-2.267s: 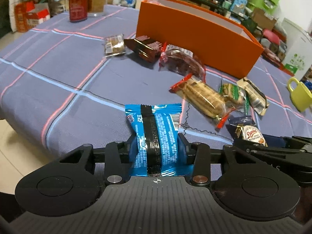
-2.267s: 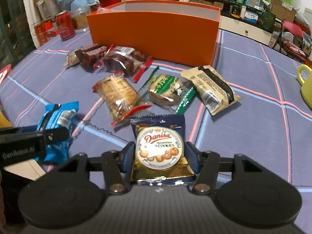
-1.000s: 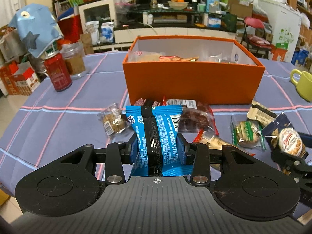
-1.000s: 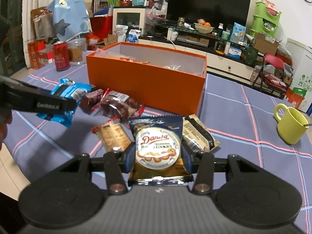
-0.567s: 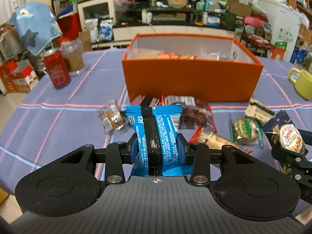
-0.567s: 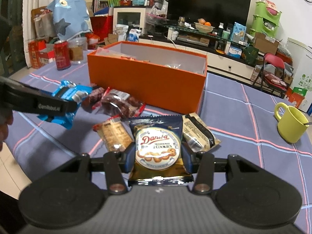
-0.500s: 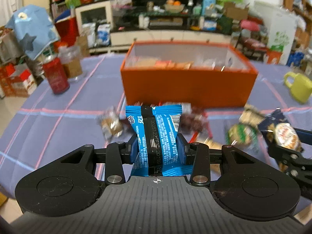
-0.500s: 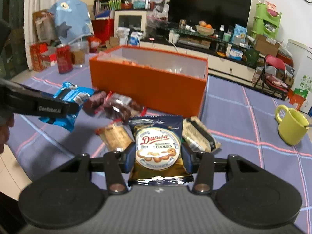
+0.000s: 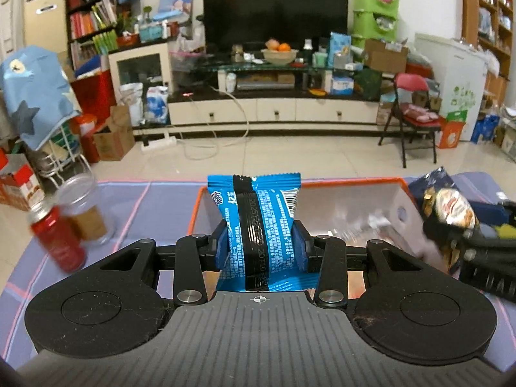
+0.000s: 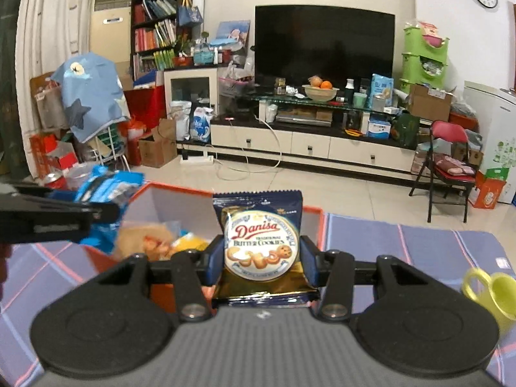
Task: Organize snacks
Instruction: 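Open both grippers to drop the two packets into the orange box, then grasp the clear bread bag with the left gripper while the right grasps the green-white cookie bag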
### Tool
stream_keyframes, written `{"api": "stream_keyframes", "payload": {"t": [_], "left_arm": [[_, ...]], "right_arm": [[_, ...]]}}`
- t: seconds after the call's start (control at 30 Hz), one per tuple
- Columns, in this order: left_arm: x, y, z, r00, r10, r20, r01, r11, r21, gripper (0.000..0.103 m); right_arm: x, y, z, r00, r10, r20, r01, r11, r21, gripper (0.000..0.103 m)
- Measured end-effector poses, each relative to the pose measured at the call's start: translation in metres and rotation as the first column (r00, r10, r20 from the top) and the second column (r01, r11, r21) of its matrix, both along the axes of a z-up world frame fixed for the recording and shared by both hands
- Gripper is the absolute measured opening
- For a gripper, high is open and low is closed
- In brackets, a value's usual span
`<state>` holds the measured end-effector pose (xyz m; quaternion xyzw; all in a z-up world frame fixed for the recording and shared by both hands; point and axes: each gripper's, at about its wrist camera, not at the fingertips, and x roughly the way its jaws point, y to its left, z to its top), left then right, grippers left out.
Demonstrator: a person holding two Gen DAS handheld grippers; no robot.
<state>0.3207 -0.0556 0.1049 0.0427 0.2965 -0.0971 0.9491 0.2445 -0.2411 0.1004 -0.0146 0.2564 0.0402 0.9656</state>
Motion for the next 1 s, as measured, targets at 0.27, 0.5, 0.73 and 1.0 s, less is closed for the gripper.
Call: {"api": "stream_keyframes", "payload": {"t": [0.27, 0.5, 0.73, 1.0], "left_arm": [[-0.005, 0.029, -0.003, 1.0, -0.02, 0.007, 0.02, 0.999, -0.044, 0.071], [-0.066, 0.125, -0.021, 0.989, 0.132, -0.064, -0.138, 0.986, -0.094, 0.07], [-0.115, 0.139, -0.058, 0.962, 0.192, -0.196, -0.224, 0.962, -0.154, 0.078], [-0.156, 0.038, -0.098, 0.94, 0.118, -0.32, -0.173, 0.974, -0.147, 0.088]], "right_arm": [[0.012, -0.007, -0.009, 1.0, 0.011, -0.006, -0.011, 1.0, -0.007, 0.058], [-0.082, -0.041, -0.031, 0.999, 0.016, -0.029, -0.016, 1.0, -0.005, 0.065], [-0.114, -0.042, -0.06, 0.995, 0.035, -0.096, -0.036, 0.999, -0.008, 0.07], [-0.1, -0.02, -0.085, 0.977, 0.138, -0.164, -0.161, 0.978, -0.134, 0.07]]}}
